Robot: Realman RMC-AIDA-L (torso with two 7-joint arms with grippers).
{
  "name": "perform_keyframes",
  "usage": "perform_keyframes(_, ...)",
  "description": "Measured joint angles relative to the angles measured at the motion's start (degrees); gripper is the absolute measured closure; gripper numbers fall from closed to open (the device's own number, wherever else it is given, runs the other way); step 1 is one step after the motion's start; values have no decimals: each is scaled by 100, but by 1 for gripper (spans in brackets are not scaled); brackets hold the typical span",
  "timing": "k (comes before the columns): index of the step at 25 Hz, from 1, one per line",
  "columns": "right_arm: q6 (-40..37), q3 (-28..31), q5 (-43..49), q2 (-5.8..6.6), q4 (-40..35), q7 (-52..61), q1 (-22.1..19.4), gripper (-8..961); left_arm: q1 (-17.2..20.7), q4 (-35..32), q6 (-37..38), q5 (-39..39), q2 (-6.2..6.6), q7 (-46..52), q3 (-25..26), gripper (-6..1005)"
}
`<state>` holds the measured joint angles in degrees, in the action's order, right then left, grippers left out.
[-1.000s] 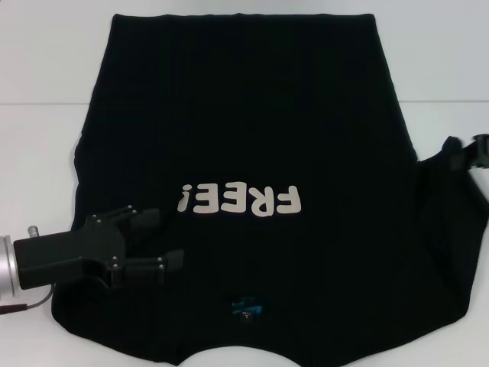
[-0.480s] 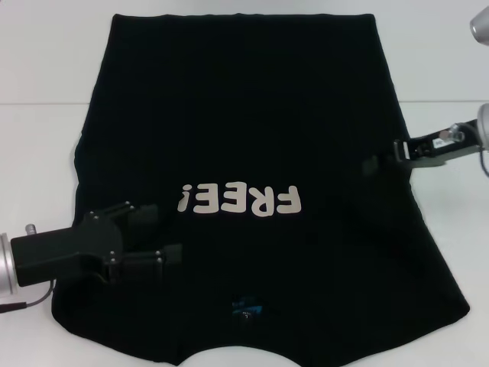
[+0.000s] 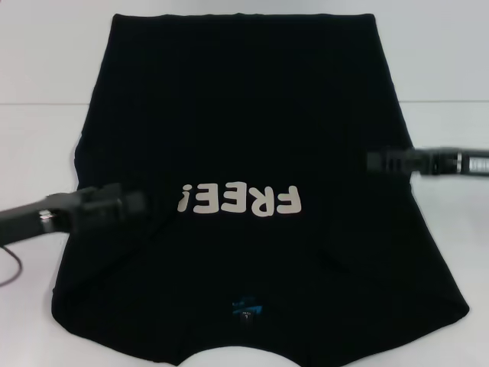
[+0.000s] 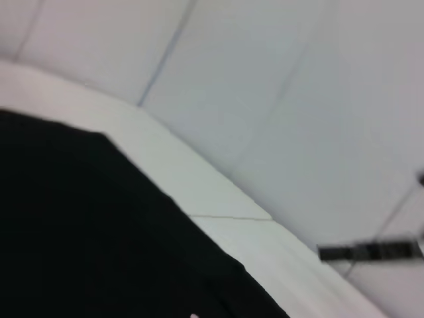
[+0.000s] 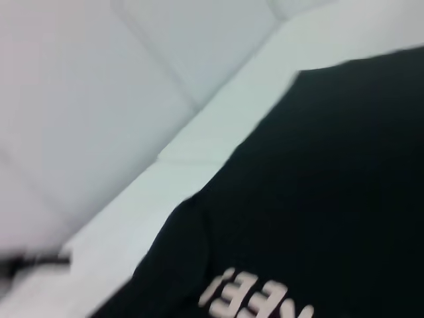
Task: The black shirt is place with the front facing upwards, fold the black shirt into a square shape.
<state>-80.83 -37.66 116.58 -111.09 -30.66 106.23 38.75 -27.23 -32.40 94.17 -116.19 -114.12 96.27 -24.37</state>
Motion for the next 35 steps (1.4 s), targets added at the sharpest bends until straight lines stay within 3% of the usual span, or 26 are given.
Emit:
perform_keyframes(2,-252,-1,-11,-107,-32,-941,-162,384,-37,18,34,-49,235,835,-48,49)
perform_keyframes(6,-606,-54,9,-437,-238,-2451,-366,199,-80,-126,215,-286,746,2229,-429,50)
perform_keyframes(9,-511,-139,143,-647,-344,-3196,-452,167,-171,-339,284,-870,993,3086,-631,50)
perform_keyframes(11,-386,-160,240,-751,-345,-3572,-486,146,-274,-508,379,-1411,1069,3562,-681,50)
perform_keyframes(17,-197,-163,306,-832,-255,-3835,-553,83,-444,-741,513,-2370,1015,3950,-765,49)
perform_keyframes(21,-210,-170,311,-819,-201,-3825,-570,83,-472,-910,397,-2748,839,3947,-851,49)
perform_keyframes(35,-261,-172,316,-841,-194,-3814,-579,83,-551,-602,-67,-3275,719,4134,-851,79)
